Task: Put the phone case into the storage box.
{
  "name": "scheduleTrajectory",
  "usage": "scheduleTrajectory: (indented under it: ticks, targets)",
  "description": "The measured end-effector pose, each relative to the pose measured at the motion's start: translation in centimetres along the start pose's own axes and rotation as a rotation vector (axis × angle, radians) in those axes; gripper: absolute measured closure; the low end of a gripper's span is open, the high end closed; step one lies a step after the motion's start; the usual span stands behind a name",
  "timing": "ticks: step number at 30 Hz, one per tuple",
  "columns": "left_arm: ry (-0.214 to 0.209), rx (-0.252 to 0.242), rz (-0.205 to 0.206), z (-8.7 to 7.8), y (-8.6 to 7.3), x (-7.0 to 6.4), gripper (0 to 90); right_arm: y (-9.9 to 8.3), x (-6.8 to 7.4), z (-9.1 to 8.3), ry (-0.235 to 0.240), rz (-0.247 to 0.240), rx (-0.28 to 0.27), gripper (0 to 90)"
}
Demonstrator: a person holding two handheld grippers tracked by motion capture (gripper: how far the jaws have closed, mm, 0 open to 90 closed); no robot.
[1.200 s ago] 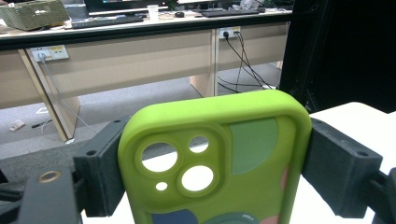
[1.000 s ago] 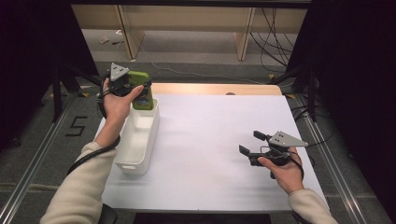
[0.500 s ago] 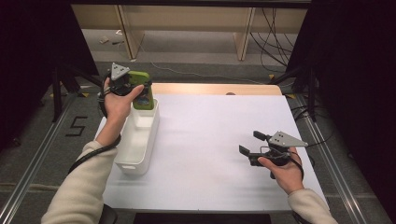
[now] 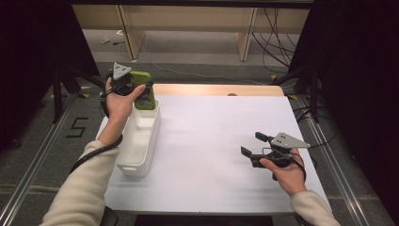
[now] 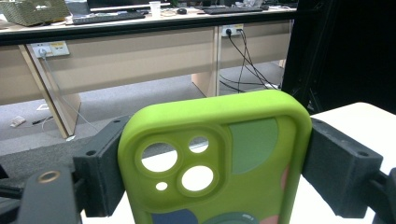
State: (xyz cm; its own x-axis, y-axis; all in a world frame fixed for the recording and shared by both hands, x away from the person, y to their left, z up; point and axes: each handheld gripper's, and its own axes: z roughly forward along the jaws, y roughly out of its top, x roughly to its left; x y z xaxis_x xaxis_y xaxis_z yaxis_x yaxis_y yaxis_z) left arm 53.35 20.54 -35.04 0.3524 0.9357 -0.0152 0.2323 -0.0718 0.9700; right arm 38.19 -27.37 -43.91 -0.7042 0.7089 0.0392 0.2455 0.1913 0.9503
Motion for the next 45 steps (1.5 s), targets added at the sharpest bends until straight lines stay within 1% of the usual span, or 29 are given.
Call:
scheduleTrajectory:
  ticks: [16,45]
  targets:
    - [0.01,0.011,-0.009,0.7,-0.3,0.5,16.3,0.0,0.0,0.0,0.001,0.0,0.002,16.2]
    - [0.019,0.042,-0.004,1.8,-0.5,0.8,16.3,0.0,0.0,0.1,0.002,0.0,0.001,16.2]
